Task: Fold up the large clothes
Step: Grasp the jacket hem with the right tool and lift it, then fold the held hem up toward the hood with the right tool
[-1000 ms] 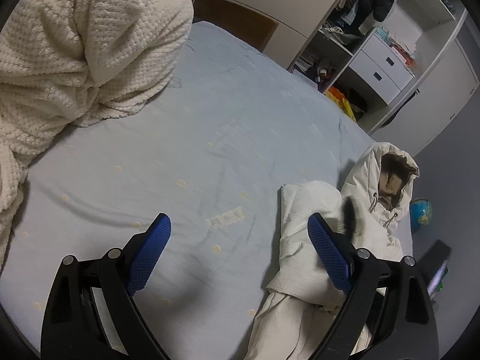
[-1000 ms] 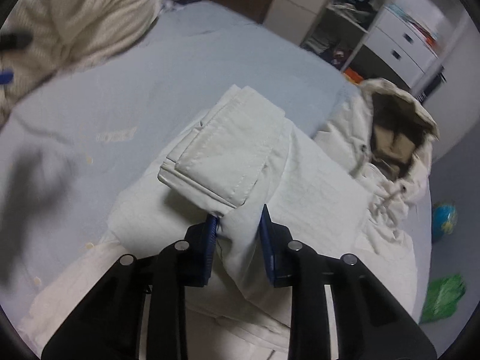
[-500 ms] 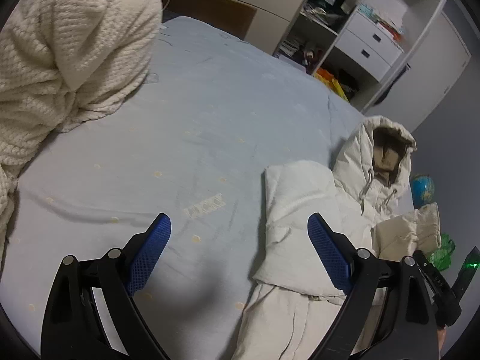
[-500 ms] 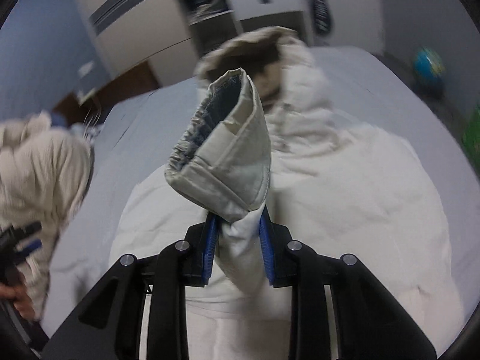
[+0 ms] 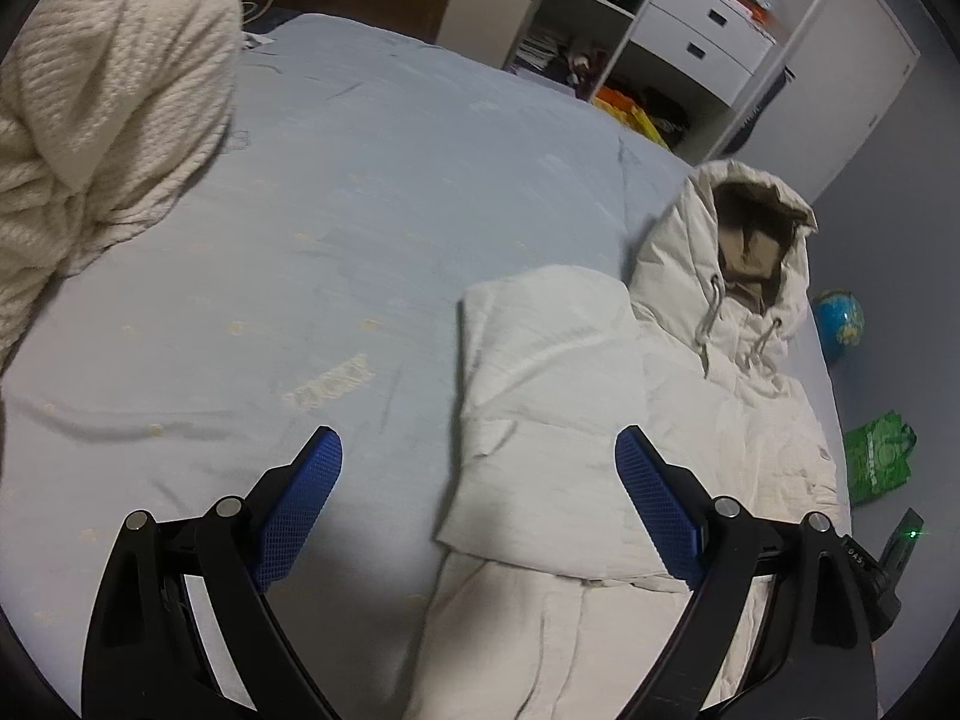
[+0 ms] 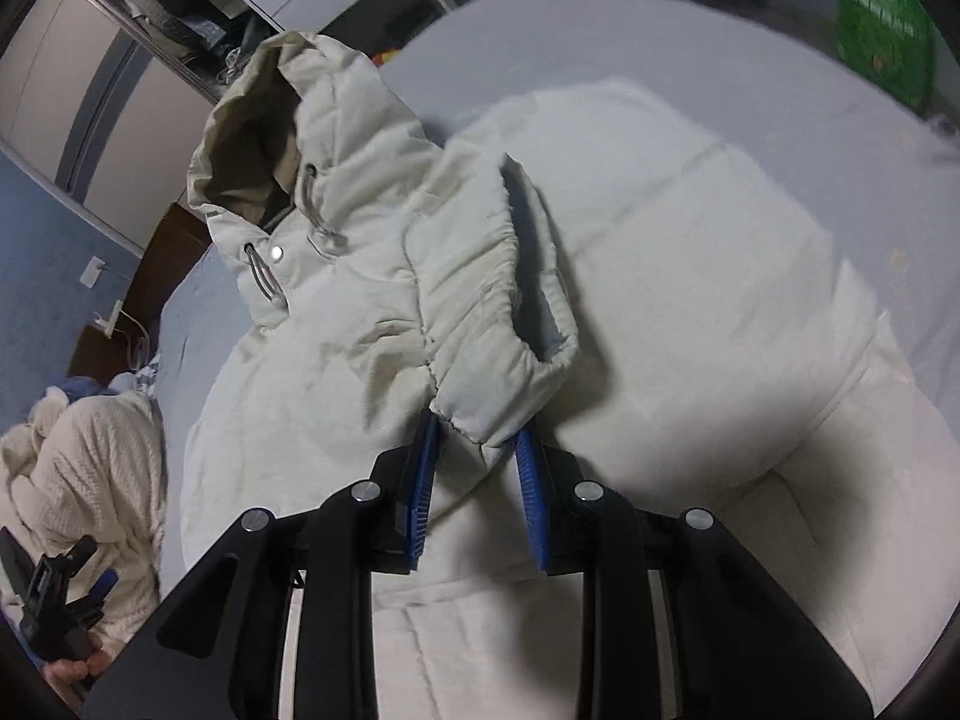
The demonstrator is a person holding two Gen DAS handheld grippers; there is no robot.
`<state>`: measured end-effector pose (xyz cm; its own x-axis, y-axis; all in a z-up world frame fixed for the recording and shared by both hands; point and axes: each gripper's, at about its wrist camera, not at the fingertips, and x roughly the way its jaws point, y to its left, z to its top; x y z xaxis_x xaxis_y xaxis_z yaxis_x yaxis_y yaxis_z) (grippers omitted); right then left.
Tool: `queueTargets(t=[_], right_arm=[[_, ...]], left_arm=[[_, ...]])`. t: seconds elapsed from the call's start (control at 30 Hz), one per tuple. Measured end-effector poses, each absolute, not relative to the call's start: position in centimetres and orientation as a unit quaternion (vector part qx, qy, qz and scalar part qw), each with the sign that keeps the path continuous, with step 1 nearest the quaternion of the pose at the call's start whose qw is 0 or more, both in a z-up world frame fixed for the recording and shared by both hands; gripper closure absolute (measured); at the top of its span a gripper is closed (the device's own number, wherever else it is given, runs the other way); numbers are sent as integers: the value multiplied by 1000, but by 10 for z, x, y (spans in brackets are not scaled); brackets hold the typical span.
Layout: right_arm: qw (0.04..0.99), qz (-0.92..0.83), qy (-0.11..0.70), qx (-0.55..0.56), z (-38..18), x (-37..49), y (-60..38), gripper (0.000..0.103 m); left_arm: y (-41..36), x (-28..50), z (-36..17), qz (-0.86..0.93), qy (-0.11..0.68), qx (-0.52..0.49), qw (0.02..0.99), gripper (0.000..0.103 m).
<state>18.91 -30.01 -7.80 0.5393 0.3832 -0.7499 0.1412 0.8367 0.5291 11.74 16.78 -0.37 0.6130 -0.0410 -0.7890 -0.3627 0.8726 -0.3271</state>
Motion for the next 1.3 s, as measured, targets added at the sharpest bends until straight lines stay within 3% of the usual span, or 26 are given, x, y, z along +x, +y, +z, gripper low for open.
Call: queueTargets(t=[0.1,0.17,0.3,0.53,0.9,1.3], right_arm=[[828,84,479,279,-82,190,-304,72],[824,88,481,287,-81,189,-310,61],[826,75,469,304,-73,185,-337,48],[833,88,438,326,-50,228,-364,46],[820,185,444,310,-18,379,-328,33],[763,233,435,419,-56,503,-303,32]], left_arm=[[155,128,-10,81,441,-228,864,14],[149,133,-12,76,446,-222,864,14],[134,147,-16,65,453,-213,863,14],[109,169,-27,39,463,-198,863,14],[82,195,-39,3,463,-159,872,12],[102,206,-64,11,460,-179,870,10]])
